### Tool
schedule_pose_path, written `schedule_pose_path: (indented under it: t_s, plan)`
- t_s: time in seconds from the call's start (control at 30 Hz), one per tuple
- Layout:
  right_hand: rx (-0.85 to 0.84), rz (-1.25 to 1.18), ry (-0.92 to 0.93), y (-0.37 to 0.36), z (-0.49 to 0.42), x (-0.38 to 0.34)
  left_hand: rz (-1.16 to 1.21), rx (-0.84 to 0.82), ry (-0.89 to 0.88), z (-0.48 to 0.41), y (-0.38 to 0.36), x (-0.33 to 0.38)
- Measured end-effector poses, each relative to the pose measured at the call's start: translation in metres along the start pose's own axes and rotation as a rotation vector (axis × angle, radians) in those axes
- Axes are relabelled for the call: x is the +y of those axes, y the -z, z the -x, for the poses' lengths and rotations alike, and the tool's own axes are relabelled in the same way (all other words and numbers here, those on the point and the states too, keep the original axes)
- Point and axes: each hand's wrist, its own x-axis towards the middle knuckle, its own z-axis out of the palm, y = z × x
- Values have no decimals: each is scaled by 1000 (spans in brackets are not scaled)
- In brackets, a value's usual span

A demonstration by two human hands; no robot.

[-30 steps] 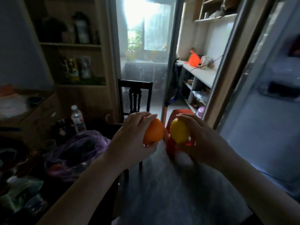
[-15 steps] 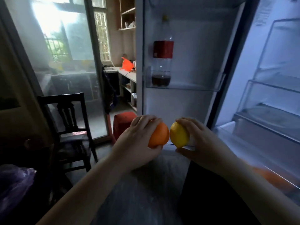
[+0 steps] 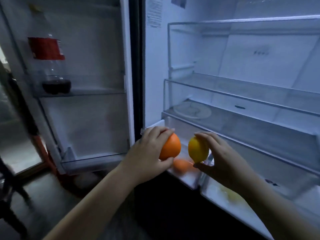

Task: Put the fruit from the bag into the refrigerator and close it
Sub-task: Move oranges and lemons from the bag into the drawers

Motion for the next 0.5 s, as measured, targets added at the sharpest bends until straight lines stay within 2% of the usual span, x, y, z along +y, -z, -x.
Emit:
schedule_pose_path:
  t_s: [0.23, 0.5]
  plan:
    - [78, 22, -151, 29, 52, 64, 103, -113, -137, -53, -57, 39]
    - [94, 39, -330, 26, 72, 118, 160, -204, -239, -108, -118, 17]
